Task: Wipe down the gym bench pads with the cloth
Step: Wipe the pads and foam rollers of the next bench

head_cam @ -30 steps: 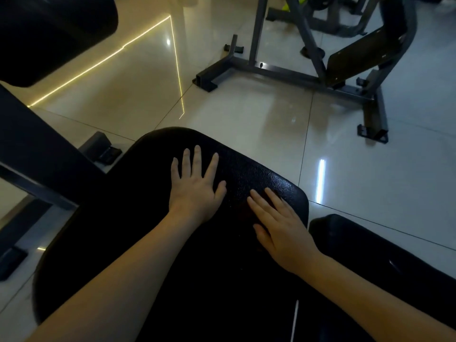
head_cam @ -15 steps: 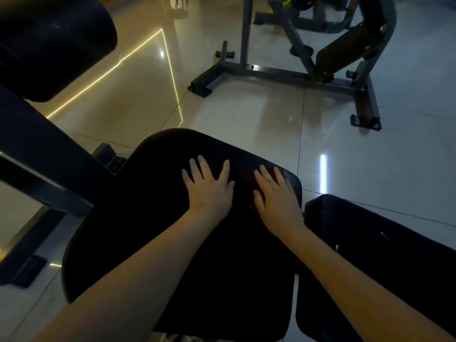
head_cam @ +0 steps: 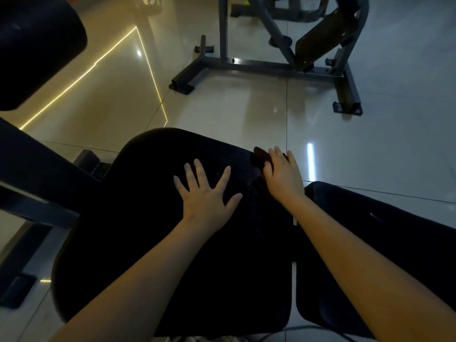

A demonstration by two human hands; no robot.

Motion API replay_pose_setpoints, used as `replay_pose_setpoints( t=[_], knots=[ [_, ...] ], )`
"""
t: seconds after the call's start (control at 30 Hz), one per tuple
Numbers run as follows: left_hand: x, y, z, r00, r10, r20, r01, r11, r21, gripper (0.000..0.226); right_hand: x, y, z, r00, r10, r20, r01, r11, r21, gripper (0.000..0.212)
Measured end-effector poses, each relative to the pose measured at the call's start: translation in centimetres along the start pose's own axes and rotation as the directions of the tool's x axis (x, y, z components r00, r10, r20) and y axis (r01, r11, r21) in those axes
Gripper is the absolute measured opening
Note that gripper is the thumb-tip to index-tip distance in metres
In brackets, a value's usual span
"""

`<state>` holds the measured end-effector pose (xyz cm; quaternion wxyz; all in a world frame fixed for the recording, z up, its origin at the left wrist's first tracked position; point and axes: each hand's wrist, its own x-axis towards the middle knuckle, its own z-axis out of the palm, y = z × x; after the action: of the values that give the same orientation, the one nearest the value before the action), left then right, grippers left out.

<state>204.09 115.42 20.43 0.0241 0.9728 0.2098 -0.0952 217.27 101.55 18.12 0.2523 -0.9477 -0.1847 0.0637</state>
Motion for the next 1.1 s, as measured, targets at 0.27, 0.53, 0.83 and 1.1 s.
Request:
replay_pose_setpoints(
  t=[0.27, 0.53, 0.83, 1.1],
  knots=[
    [0.2, -1.3, -2.0, 0.977, 0.076, 0.2, -0.076, 0.997, -0.008, 0.088, -3.8, 1.2, -0.5, 0.998, -0.053, -0.023, 0.055, 0.988, 0.144, 0.046],
    [0.3, -1.5, -1.7, 0.978, 0.094, 0.184, -0.096, 0.995, 0.003, 0.09, -16.1, 3.2, 0.3, 0.968, -0.244, 0.056, 0.234, 0.962, 0.142, 0.052],
    [0.3, -1.5, -3.5, 0.943, 0.112, 0.312, -0.125, 0.992, 0.02, 0.102, -4.2, 0.9, -0.1, 0.998, -0.056, -0.014, 0.057, 0.997, 0.051, 0.049],
    [-2.2, -1.8, -3.6, 0.932, 0.128, 0.338, -0.133, 0.991, -0.008, 0.102, -5.4, 1.1, -0.2, 0.997, -0.075, 0.004, 0.075, 0.996, 0.041, 0.05]
  ],
)
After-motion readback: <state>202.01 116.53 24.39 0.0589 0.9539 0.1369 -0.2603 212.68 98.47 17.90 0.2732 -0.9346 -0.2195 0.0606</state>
